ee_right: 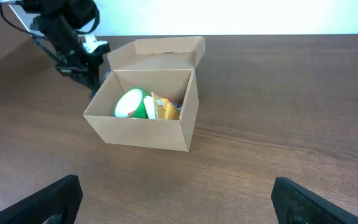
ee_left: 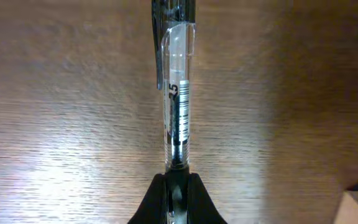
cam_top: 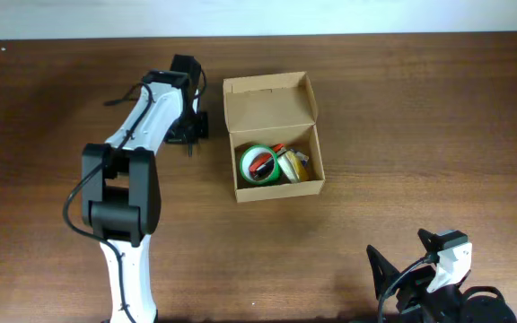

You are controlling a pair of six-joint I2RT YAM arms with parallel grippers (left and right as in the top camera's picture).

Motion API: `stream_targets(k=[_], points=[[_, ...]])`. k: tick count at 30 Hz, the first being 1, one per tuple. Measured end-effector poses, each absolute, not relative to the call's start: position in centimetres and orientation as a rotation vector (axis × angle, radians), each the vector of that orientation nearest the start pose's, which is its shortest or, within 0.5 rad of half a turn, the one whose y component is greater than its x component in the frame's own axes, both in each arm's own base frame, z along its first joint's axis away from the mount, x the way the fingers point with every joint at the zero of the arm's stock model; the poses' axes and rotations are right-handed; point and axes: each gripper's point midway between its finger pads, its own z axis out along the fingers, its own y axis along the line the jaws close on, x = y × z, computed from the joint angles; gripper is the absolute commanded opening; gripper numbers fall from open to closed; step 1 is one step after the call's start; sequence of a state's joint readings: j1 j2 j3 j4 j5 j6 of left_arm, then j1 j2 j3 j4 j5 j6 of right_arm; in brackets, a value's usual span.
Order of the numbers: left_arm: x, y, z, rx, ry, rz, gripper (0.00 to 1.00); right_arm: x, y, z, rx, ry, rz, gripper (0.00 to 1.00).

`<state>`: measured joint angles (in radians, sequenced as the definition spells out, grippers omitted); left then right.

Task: Pack container
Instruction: 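Lift the pen over the box and lower it inside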

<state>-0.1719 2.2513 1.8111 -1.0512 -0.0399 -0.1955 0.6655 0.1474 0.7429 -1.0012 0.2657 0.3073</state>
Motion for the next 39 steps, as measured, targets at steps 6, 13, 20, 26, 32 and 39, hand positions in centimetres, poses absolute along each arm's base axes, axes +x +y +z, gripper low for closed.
stream_targets(k=[6, 13, 20, 26, 32, 39], points=[[44.5, -7.2, 6.3, 0.093, 3.001, 0.033, 0.02, 14.5, 5.6, 24.5, -0.181, 1.972, 0.374, 0.99], [43.1, -10.3, 13.7, 0.416, 2.844, 0.022, 0.02, 14.5, 5.6, 24.5, -0.181, 1.972, 0.374, 0.99], [40.8, -16.4, 17.1, 0.772, 2.689, 0.003, 0.02, 14.5, 5.6, 24.5, -0.181, 1.972, 0.374, 0.99], [37.9, -19.8, 16.8, 0.980, 2.672, -0.001, 0.02, 14.5, 5.6, 24.5, -0.181, 1.972, 0.374, 0.99], [35.9, -21.8, 16.6, 1.097, 2.661, -0.004, 0.02, 14.5, 5.6, 24.5, -0.181, 1.972, 0.374, 0.99], [35.1, -22.8, 16.3, 1.173, 2.640, -0.017, 0.02, 14.5, 5.6, 24.5, -0.181, 1.972, 0.374, 0.99]])
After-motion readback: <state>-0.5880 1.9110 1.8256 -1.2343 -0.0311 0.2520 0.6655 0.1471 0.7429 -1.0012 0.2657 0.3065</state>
